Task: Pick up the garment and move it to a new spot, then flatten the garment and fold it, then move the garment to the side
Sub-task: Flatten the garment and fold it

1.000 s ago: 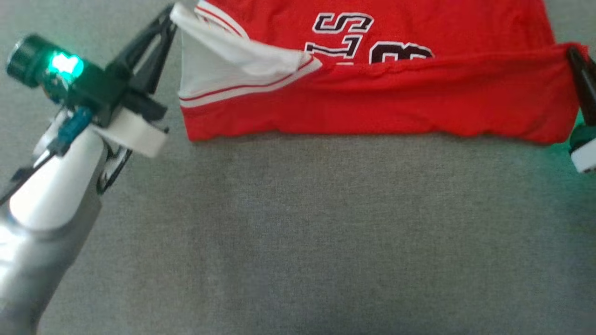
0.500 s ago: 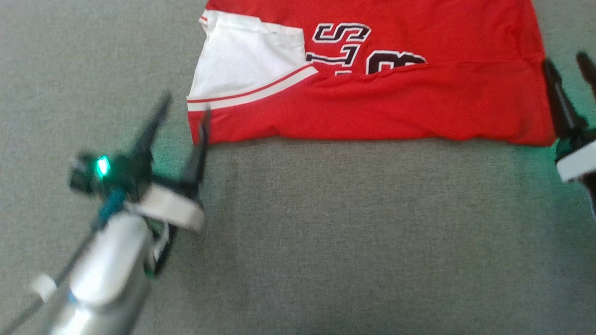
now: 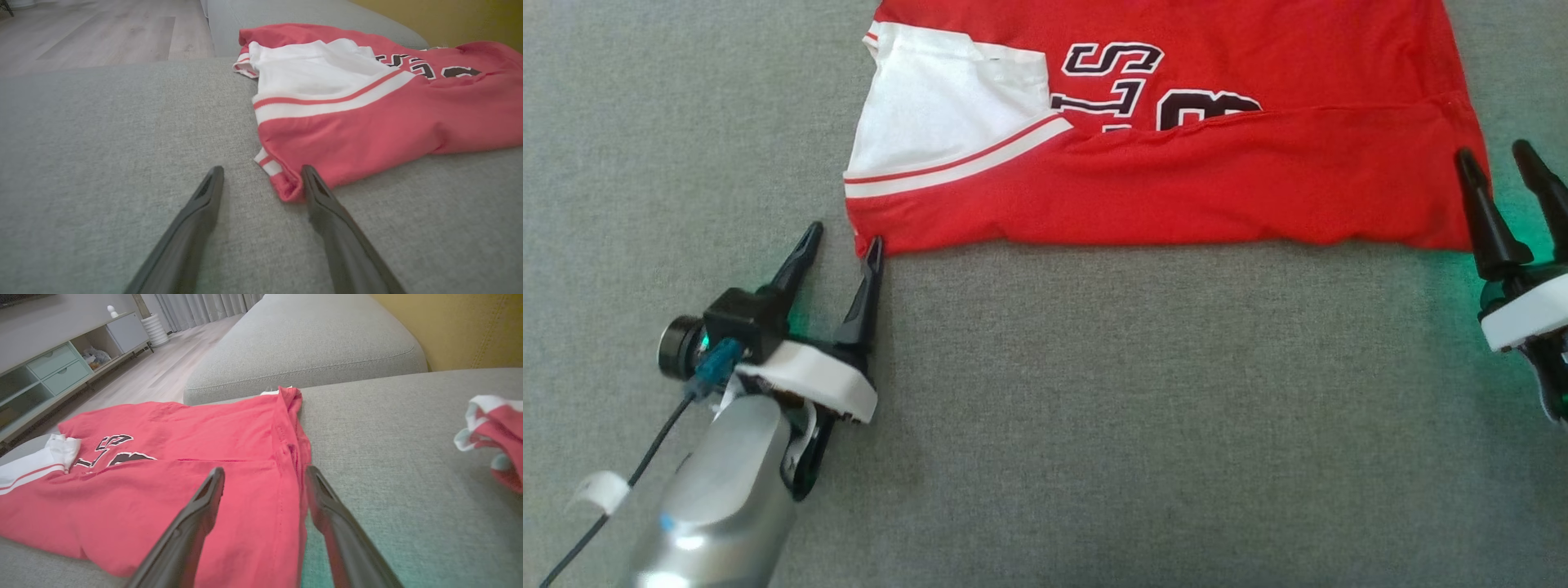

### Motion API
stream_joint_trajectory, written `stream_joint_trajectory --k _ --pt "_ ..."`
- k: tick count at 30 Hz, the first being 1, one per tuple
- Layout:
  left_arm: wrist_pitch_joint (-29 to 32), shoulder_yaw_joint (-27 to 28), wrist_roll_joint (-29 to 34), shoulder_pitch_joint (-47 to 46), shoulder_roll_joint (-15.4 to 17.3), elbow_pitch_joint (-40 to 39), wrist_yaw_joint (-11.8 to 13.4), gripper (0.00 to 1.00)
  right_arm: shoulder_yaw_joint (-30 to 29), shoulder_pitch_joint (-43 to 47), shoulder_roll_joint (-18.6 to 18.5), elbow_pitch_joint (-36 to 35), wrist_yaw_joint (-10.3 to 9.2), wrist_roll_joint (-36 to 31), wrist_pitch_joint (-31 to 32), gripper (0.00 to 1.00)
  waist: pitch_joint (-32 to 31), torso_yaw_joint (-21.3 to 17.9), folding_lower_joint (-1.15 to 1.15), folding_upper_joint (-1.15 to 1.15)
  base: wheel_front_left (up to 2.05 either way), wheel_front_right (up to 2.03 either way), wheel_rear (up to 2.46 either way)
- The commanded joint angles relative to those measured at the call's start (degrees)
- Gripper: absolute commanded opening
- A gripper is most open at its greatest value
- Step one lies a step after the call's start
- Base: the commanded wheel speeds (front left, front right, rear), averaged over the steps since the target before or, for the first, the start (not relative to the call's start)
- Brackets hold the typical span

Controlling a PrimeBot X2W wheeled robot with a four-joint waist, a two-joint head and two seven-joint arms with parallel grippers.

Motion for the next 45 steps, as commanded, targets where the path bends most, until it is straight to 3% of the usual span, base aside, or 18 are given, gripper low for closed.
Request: stream_joint_trajectory --k 1,2,3,4,5,14,15,16,17,27,35,45 --pt "-0.3 1.78 0.08 -2.14 0.58 0.21 -0.48 0.88 -0.12 1.64 -1.38 -0.54 -0.04 0.01 -0.74 1.0 0.07 0.06 0.01 0.0 0.0 0.0 0.0" --pt "-0.3 1.47 0.32 -2.55 0.35 1.05 -0.85 0.73 -0.07 1.68 -1.36 -0.23 -0.04 0.05 -0.74 1.0 0.06 0.07 0.01 0.0 0.0 0.0 0.0" --pt "-0.3 0.95 0.63 -2.91 0.2 1.82 -1.23 0.44 0.07 1.74 -1.32 0.08 -0.04 0.18 -0.73 1.0 0.06 0.1 0.01 0.0 0.0 0.0 0.0" --pt "-0.3 0.13 1.03 -3.13 0.12 2.5 -1.62 0.04 0.22 1.82 -1.22 0.46 -0.04 0.52 -0.54 1.0 0.03 0.12 0.01 0.0 0.0 0.0 0.0" --pt "-0.3 -0.92 1.32 -3.23 0.02 3.22 -1.97 0.0 0.44 1.97 -1.04 0.88 -0.04 1.05 -0.04 1.0 -0.08 0.17 0.01 0.0 0.0 0.0 0.0" --pt "-0.3 -3.93 1.3 -2.99 1.37 -0.25 -2.71 0.0 3.36 4.24 0.11 5.8 -0.04 4.33 7.93 1.0 -1.52 2.02 0.01 0.0 0.0 0.0 0.0" --pt "-0.3 -3.93 1.52 -2.67 1.67 -1.09 -2.71 0.0 3.7 4.43 0.24 6.2 -0.04 4.41 8.8 0.95 -1.8 2.29 0.01 0.0 0.0 0.0 0.0" --pt "-0.3 -3.91 1.73 -2.34 1.98 -1.89 -2.71 0.0 3.95 4.55 0.26 6.14 -0.04 4.46 9.13 0.37 -2.07 2.5 0.01 0.0 0.0 0.0 0.0" --pt "-0.3 -3.76 1.86 -1.94 2.33 -2.74 -2.72 0.0 3.92 4.69 0.2 5.9 -0.04 4.68 9.06 0.0 -2.36 2.65 0.01 0.0 0.0 0.0 0.0" --pt "-0.29 -2.49 1.07 8.27 6.44 -12.45 -2.6 0.0 5.35 8.2 -6.39 0.4 -0.04 5.21 8.14 0.0 -6.57 2.23 0.01 0.0 0.0 0.0 0.0" --pt "4.55 -1.99 -2.24 23.11 10.28 -26.78 1.93 0.0 6.34 17.54 -12.94 -4.66 -0.04 8.18 6.87 0.0 -8.1 1.92 0.01 0.0 0.0 0.0 0.0" --pt "13.73 -3.92 -5.62 32.29 12.96 -36.66 4.27 0.0 5.08 25.08 -14.65 -8.77 -0.04 9.33 6.39 0.0 -7.98 1.63 0.01 0.0 0.0 0.0 0.0"
